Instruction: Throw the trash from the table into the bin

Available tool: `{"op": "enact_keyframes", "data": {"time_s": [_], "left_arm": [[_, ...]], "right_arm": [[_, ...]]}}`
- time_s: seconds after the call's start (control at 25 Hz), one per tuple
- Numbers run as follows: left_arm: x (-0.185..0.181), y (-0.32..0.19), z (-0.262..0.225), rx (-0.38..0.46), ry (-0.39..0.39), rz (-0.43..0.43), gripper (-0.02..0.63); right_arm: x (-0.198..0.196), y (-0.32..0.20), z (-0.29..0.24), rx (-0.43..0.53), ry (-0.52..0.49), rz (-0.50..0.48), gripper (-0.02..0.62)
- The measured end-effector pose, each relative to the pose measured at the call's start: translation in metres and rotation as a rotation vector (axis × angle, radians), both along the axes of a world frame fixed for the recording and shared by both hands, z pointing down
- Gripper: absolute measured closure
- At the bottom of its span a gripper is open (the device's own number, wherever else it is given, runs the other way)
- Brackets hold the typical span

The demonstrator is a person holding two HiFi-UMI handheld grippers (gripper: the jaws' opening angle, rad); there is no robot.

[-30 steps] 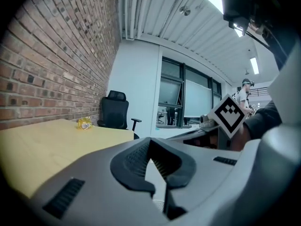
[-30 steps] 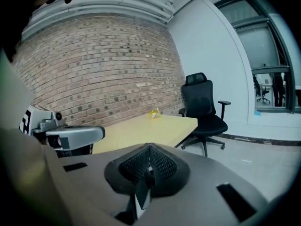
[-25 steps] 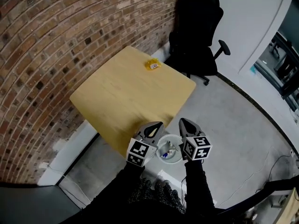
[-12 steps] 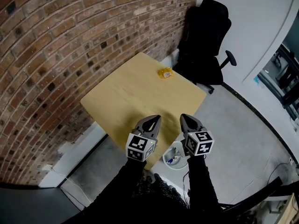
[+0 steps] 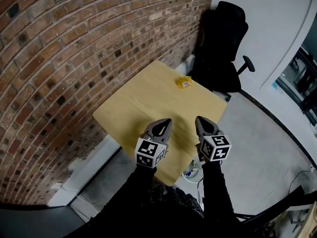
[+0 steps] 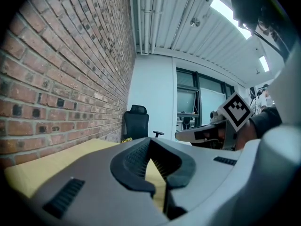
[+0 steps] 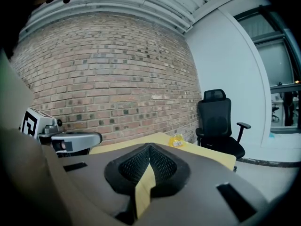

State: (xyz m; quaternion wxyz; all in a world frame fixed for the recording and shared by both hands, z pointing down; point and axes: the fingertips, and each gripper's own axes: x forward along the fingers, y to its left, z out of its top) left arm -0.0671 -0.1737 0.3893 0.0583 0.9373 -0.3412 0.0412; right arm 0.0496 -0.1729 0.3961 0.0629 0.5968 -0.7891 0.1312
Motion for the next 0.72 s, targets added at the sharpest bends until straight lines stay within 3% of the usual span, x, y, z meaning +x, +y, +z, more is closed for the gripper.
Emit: {"op": "enact_keyframes", "data": {"time_s": [0.36,0.72], "left_arm": [[-0.004,-0.015,0.0,-0.009,0.02,-0.01,0.601],[0.003,-0.047,0.005,0.003,-0.01,-0.021,0.601]], "right_arm": [[0.001,-0.015,-0.005,-0.002,0.012,0.009,0.583],[0.01,-0.053,-0.001,0.011,-0.011,-0.012,0.583]]}}
